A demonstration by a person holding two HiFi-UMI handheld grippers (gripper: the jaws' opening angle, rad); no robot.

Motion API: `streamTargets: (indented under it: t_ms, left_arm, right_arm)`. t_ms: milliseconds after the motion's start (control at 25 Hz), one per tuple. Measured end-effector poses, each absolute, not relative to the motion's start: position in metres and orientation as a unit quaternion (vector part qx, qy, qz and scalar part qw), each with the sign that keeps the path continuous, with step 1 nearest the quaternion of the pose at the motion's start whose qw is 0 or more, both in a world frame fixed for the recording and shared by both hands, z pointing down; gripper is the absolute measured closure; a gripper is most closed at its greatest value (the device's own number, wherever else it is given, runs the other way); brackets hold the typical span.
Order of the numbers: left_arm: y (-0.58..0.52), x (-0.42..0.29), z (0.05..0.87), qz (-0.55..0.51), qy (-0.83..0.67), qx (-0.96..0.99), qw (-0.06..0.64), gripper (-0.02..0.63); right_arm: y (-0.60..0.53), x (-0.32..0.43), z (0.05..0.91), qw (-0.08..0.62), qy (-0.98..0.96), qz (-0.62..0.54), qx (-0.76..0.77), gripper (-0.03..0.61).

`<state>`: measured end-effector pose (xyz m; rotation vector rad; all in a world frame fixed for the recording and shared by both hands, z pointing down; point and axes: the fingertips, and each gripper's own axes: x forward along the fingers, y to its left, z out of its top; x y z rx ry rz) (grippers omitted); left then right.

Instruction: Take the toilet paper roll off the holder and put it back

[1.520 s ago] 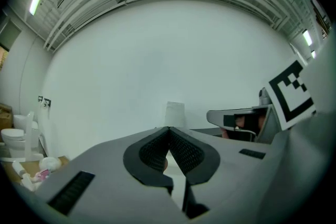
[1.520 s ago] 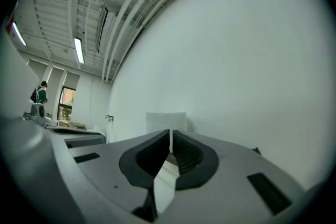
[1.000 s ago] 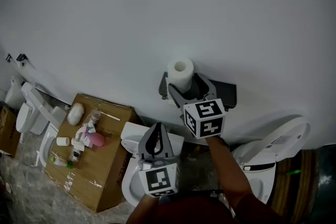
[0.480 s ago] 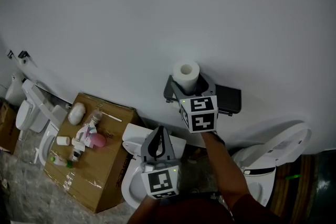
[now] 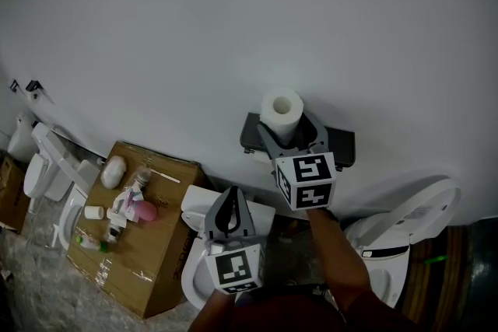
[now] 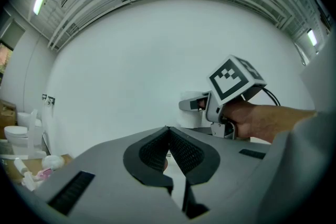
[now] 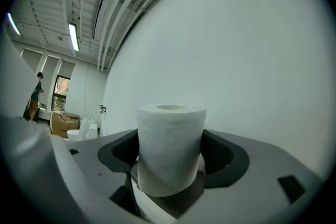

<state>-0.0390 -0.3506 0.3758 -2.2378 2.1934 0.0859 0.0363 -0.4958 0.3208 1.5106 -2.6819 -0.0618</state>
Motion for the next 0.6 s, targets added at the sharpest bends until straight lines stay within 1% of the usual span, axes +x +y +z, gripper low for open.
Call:
streamTargets:
  t_ms: [360,520,600]
  left_arm:
    - [-0.352,-0.034,0.361,0.04,0.695,-0.718,0.012,0.598]
    - [-0.352,-0.03,0.354,0.041,0.691,-0.722,0.014,0.598]
    - [-0.351,-0.028,0.357,0.034,0.689,-0.723,0.023,0.598]
  right_arm:
    - [-0.429,0.073,0.291,-0.021,-0.878,-0.028,0.477,0.222]
    - [-0.401,0.089,0.291,-0.029,-0.877,-0.029,0.479,0.222]
    - [-0.388,0.097,0.297,-0.022,-0.876,-0.032,0.481,0.222]
